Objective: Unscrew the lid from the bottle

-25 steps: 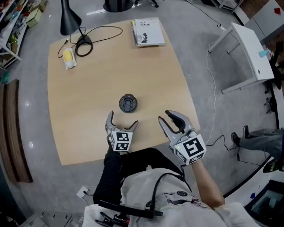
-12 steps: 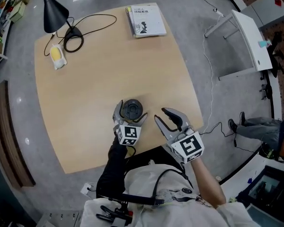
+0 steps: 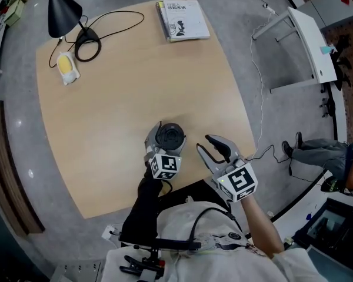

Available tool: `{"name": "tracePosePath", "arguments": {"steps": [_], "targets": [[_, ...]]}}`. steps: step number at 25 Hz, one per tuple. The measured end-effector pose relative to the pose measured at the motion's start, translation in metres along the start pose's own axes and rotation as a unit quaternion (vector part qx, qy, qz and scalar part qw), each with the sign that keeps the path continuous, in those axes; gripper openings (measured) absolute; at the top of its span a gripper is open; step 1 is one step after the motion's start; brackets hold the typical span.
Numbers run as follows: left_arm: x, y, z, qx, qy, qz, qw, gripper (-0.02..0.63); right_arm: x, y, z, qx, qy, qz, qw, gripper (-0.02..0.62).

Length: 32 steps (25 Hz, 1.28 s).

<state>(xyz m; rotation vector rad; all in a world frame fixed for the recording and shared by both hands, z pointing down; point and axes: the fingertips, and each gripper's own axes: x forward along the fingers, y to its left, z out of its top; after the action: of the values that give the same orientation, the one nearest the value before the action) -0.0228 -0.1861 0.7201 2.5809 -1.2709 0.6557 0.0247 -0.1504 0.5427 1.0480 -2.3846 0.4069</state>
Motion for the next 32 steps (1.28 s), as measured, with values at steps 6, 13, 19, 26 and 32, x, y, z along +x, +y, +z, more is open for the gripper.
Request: {"name": "tracePosePath", "arguments": {"steps": [6,13,19,26,32], "targets": [[0.000,0.007,-0.002,0.000,0.015,0.011,0.9998,0.417,0.001,0.005,-0.001,-0.004,0.002,-0.002,1.000,0.138],[-0.004,0.011,0.013,-0.028,0.016,-0.009,0.9994,0.414,0.006,0.011,0.008,-0.026,-0.004,0.017,1.000,0.138],[-0.030,-0.003,0.091,0.020,-0.041,-0.050,0.9977,0.414,0.004,0.039,0.066,-0.092,-0.022,0.140,0.986,0.365],[-0.077,-0.052,0.171,0.075,-0.078,-0.128,0.9859,0.414,-0.032,0.063,0.089,-0.241,0.008,0.266,0.933,0.491],[-0.104,-0.099,0.211,0.091,-0.082,-0.165,0.9786,0.416,-0.087,0.071,0.092,-0.286,-0.016,0.370,0.884,0.459]]}}
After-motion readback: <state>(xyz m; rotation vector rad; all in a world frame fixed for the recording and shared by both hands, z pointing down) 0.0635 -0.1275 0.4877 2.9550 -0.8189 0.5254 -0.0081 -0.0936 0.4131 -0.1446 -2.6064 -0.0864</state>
